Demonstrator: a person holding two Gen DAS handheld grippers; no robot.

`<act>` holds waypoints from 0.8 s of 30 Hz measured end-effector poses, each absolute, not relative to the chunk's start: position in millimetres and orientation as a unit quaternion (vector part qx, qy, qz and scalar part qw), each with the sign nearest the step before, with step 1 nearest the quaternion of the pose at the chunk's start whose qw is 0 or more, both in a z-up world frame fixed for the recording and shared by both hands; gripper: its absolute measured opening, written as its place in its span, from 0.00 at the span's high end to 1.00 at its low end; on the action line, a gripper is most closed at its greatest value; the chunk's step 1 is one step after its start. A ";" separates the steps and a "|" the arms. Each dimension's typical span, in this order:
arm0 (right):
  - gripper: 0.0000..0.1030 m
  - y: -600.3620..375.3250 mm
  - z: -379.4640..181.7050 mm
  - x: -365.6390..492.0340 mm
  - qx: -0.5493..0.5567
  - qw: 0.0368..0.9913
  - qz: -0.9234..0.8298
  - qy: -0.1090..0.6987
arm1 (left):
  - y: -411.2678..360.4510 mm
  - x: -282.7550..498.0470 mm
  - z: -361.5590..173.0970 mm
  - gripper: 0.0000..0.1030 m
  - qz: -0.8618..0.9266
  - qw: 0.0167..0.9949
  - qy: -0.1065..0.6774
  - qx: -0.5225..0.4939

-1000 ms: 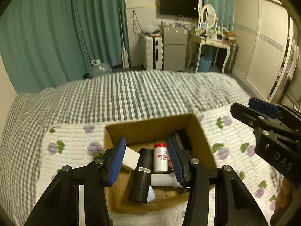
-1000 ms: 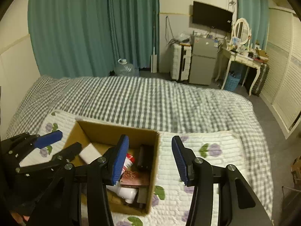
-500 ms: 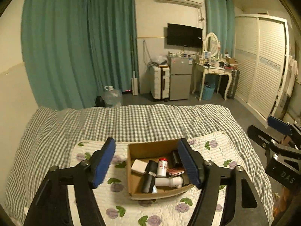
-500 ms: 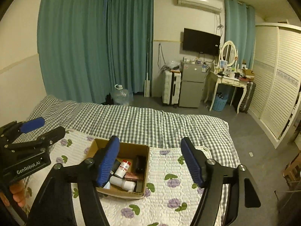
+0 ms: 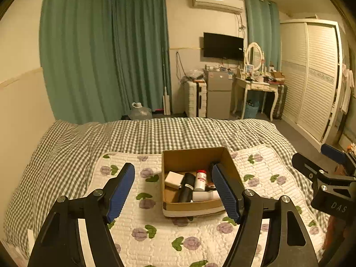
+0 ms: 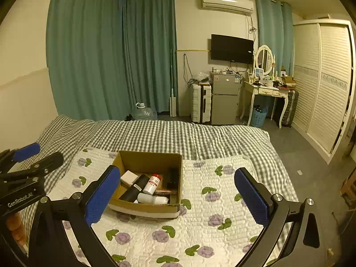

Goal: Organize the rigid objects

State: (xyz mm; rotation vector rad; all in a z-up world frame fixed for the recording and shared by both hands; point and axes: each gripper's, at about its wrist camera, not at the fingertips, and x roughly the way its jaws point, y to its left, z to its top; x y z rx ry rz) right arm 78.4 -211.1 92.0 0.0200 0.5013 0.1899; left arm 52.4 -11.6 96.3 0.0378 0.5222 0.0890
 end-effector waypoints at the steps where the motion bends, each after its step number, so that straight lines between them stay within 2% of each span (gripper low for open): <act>1: 0.00 -211.5 86.9 77.5 0.014 0.964 0.097 0.248 | -11.2 48.6 90.9 0.27 0.046 0.966 0.252 0.019; 8: 0.00 -208.1 33.8 67.9 0.008 0.963 0.093 0.255 | -4.9 32.8 45.5 0.27 0.062 0.968 0.242 0.023; 12: 0.00 -206.1 11.0 60.3 0.003 0.962 0.092 0.257 | -4.1 33.4 23.2 0.27 0.056 0.961 0.269 0.019; 24: 0.00 -200.5 4.5 63.8 -0.007 0.959 0.093 0.268 | -6.8 36.1 15.0 0.27 0.049 0.958 0.281 0.016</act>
